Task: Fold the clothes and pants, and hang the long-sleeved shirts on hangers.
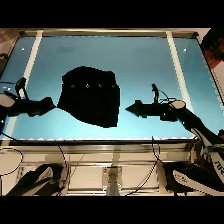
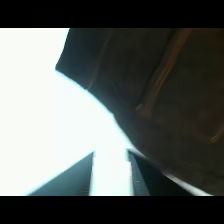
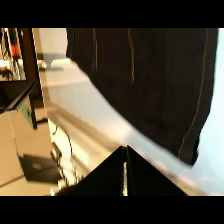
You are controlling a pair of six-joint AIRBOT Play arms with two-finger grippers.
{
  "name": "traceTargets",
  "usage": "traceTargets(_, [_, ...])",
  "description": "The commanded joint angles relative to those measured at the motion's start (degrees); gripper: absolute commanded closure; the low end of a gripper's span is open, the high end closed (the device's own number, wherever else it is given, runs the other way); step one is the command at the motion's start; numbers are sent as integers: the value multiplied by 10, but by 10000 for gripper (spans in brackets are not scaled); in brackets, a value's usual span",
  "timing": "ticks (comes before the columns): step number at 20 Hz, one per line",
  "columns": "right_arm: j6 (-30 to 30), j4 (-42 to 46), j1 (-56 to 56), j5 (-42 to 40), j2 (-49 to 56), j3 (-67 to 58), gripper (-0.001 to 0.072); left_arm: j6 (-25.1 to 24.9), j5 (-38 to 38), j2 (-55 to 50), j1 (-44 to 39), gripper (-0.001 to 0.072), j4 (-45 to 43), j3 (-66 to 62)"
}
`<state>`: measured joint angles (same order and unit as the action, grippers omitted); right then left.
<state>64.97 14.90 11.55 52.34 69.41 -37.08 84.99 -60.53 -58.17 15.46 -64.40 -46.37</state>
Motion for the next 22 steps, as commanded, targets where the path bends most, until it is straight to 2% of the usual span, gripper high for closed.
traceTargets(1, [53, 3, 71, -39, -14, 32, 473, 46, -4, 26, 18, 354, 1, 54])
traceTargets(2, [82, 5, 96, -65, -14, 32, 324, 48, -4, 24, 16, 355, 3, 59])
traceTargets(3, [107, 5, 121, -87, -14, 32, 303, 48, -4, 22, 15, 354, 2, 64])
traceTargets(6, [131, 7, 180, -163, -14, 32, 285, 51, 13, 1, 16, 354, 5, 78])
traceTargets(10, [169, 3, 203, -242, -14, 30, 272, 48, 74, -59, 15, 353, 86, 81])
traceTargets(15, [169, -1, 203, -242, -14, 30, 271, 46, 225, -113, 15, 354, 176, 81])
traceTargets(22, [169, -34, 203, -232, -14, 30, 272, 35, 269, -170, -4, 354, 193, 80])
